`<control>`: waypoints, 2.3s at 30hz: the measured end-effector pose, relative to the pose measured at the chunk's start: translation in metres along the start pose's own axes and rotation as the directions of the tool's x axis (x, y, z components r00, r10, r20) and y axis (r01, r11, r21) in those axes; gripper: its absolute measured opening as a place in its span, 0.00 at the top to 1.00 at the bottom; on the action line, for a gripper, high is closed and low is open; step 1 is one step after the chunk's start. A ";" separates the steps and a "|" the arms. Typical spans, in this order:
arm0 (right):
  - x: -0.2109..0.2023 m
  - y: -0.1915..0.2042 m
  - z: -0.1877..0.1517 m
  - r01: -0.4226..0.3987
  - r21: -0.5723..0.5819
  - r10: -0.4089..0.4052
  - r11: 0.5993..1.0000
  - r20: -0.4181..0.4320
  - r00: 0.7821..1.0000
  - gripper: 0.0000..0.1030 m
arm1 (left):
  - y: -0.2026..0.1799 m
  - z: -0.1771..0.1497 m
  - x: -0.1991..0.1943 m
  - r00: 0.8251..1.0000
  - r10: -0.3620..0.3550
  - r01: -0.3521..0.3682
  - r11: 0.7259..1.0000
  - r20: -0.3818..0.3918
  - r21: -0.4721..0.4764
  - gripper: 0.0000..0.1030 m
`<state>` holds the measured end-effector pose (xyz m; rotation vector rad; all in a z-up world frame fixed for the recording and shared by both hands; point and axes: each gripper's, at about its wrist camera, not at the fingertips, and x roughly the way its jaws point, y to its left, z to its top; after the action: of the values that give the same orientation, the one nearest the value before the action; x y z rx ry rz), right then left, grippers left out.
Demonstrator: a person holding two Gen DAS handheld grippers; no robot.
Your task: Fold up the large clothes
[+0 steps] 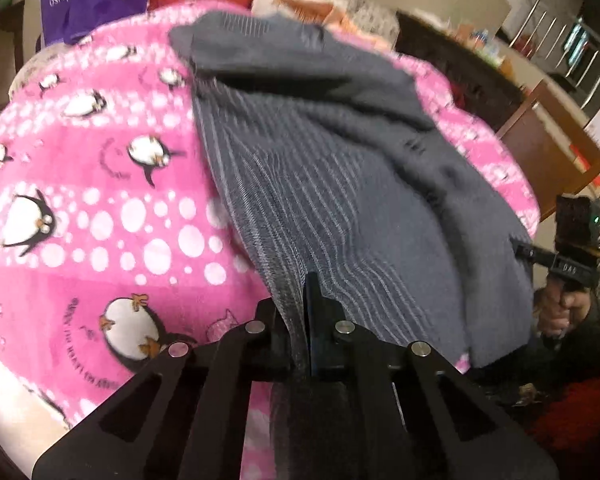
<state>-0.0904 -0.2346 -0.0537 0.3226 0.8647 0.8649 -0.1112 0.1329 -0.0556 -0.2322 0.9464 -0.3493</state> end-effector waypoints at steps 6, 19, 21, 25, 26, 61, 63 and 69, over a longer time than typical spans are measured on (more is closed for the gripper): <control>-0.051 0.014 -0.003 -0.091 0.026 0.087 0.995 0.129 0.988 0.95 | 0.005 -0.006 -0.045 0.994 -0.080 0.086 0.994 0.078 -0.071 0.96; -0.113 -0.020 0.032 -0.099 0.162 0.038 0.982 0.346 0.938 0.96 | 0.008 0.028 -0.105 0.918 -0.237 0.307 0.932 0.318 -0.194 0.97; -0.116 -0.033 0.053 -0.103 0.186 0.025 0.977 0.379 0.925 0.96 | 0.017 0.052 -0.109 0.894 -0.231 0.336 0.913 0.385 -0.233 0.97; -0.089 -0.071 0.117 -0.118 0.239 0.011 0.964 0.406 0.914 0.96 | 0.032 0.115 -0.100 0.874 -0.165 0.310 0.914 0.456 -0.263 0.97; -0.083 -0.080 0.129 -0.123 0.251 0.012 0.960 0.402 0.916 0.96 | 0.035 0.128 -0.095 0.878 -0.140 0.284 0.923 0.458 -0.261 0.97; -0.055 -0.117 0.179 0.255 0.238 -0.308 0.937 0.222 0.925 0.64 | 0.081 0.176 0.006 0.920 0.319 -0.282 0.943 0.228 -0.177 0.55; -0.056 -0.086 0.161 0.331 0.110 -0.348 0.937 0.219 0.912 0.64 | 0.051 0.157 0.001 0.931 0.264 -0.247 0.964 0.254 -0.096 0.55; -0.020 -0.035 0.108 0.342 -0.090 -0.327 0.935 0.149 0.933 0.77 | -0.015 0.113 0.043 0.972 0.163 -0.171 0.985 0.171 0.030 0.74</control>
<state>0.0047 -0.2635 0.0045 0.1232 0.7169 0.5652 0.0019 0.1070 -0.0184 -0.1372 0.7845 -0.1922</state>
